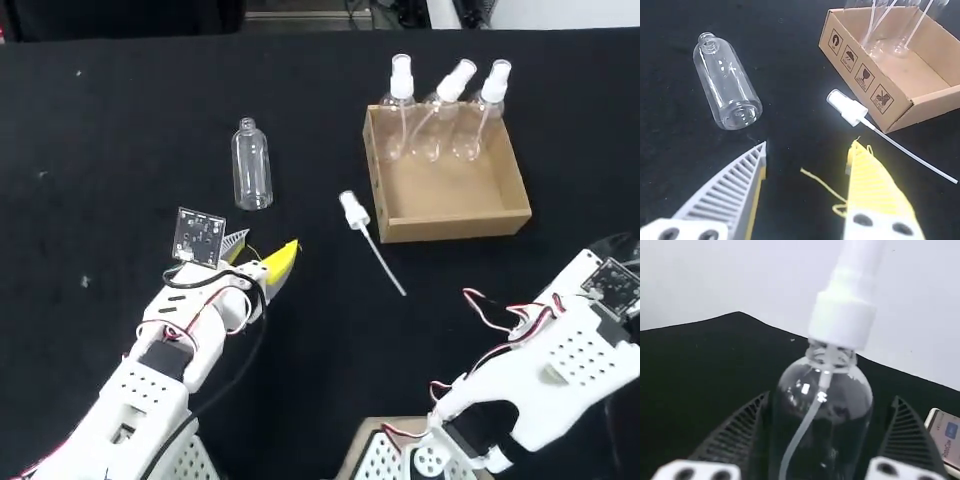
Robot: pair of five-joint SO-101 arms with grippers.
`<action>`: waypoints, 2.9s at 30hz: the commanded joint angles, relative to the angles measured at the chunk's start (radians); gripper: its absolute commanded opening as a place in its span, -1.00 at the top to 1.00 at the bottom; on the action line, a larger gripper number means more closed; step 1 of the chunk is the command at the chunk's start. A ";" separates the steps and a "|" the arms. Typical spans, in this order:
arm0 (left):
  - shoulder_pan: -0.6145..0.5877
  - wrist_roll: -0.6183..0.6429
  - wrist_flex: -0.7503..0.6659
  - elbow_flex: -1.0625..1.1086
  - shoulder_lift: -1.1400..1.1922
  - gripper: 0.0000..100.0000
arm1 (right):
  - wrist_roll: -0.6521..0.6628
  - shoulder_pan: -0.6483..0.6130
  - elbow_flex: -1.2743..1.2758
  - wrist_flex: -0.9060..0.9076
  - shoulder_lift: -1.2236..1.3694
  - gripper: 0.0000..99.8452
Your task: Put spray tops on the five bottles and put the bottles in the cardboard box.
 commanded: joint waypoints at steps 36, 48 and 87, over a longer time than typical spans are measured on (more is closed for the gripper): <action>0.008 -0.008 -0.021 -0.015 -0.018 0.50 | -0.006 -0.032 0.107 0.137 -0.302 0.39; 0.008 -0.008 -0.021 -0.015 -0.018 0.50 | -0.008 -0.031 0.047 0.275 -0.311 0.39; 0.008 -0.008 -0.021 -0.015 -0.018 0.50 | 0.029 0.038 0.378 1.392 -1.500 0.39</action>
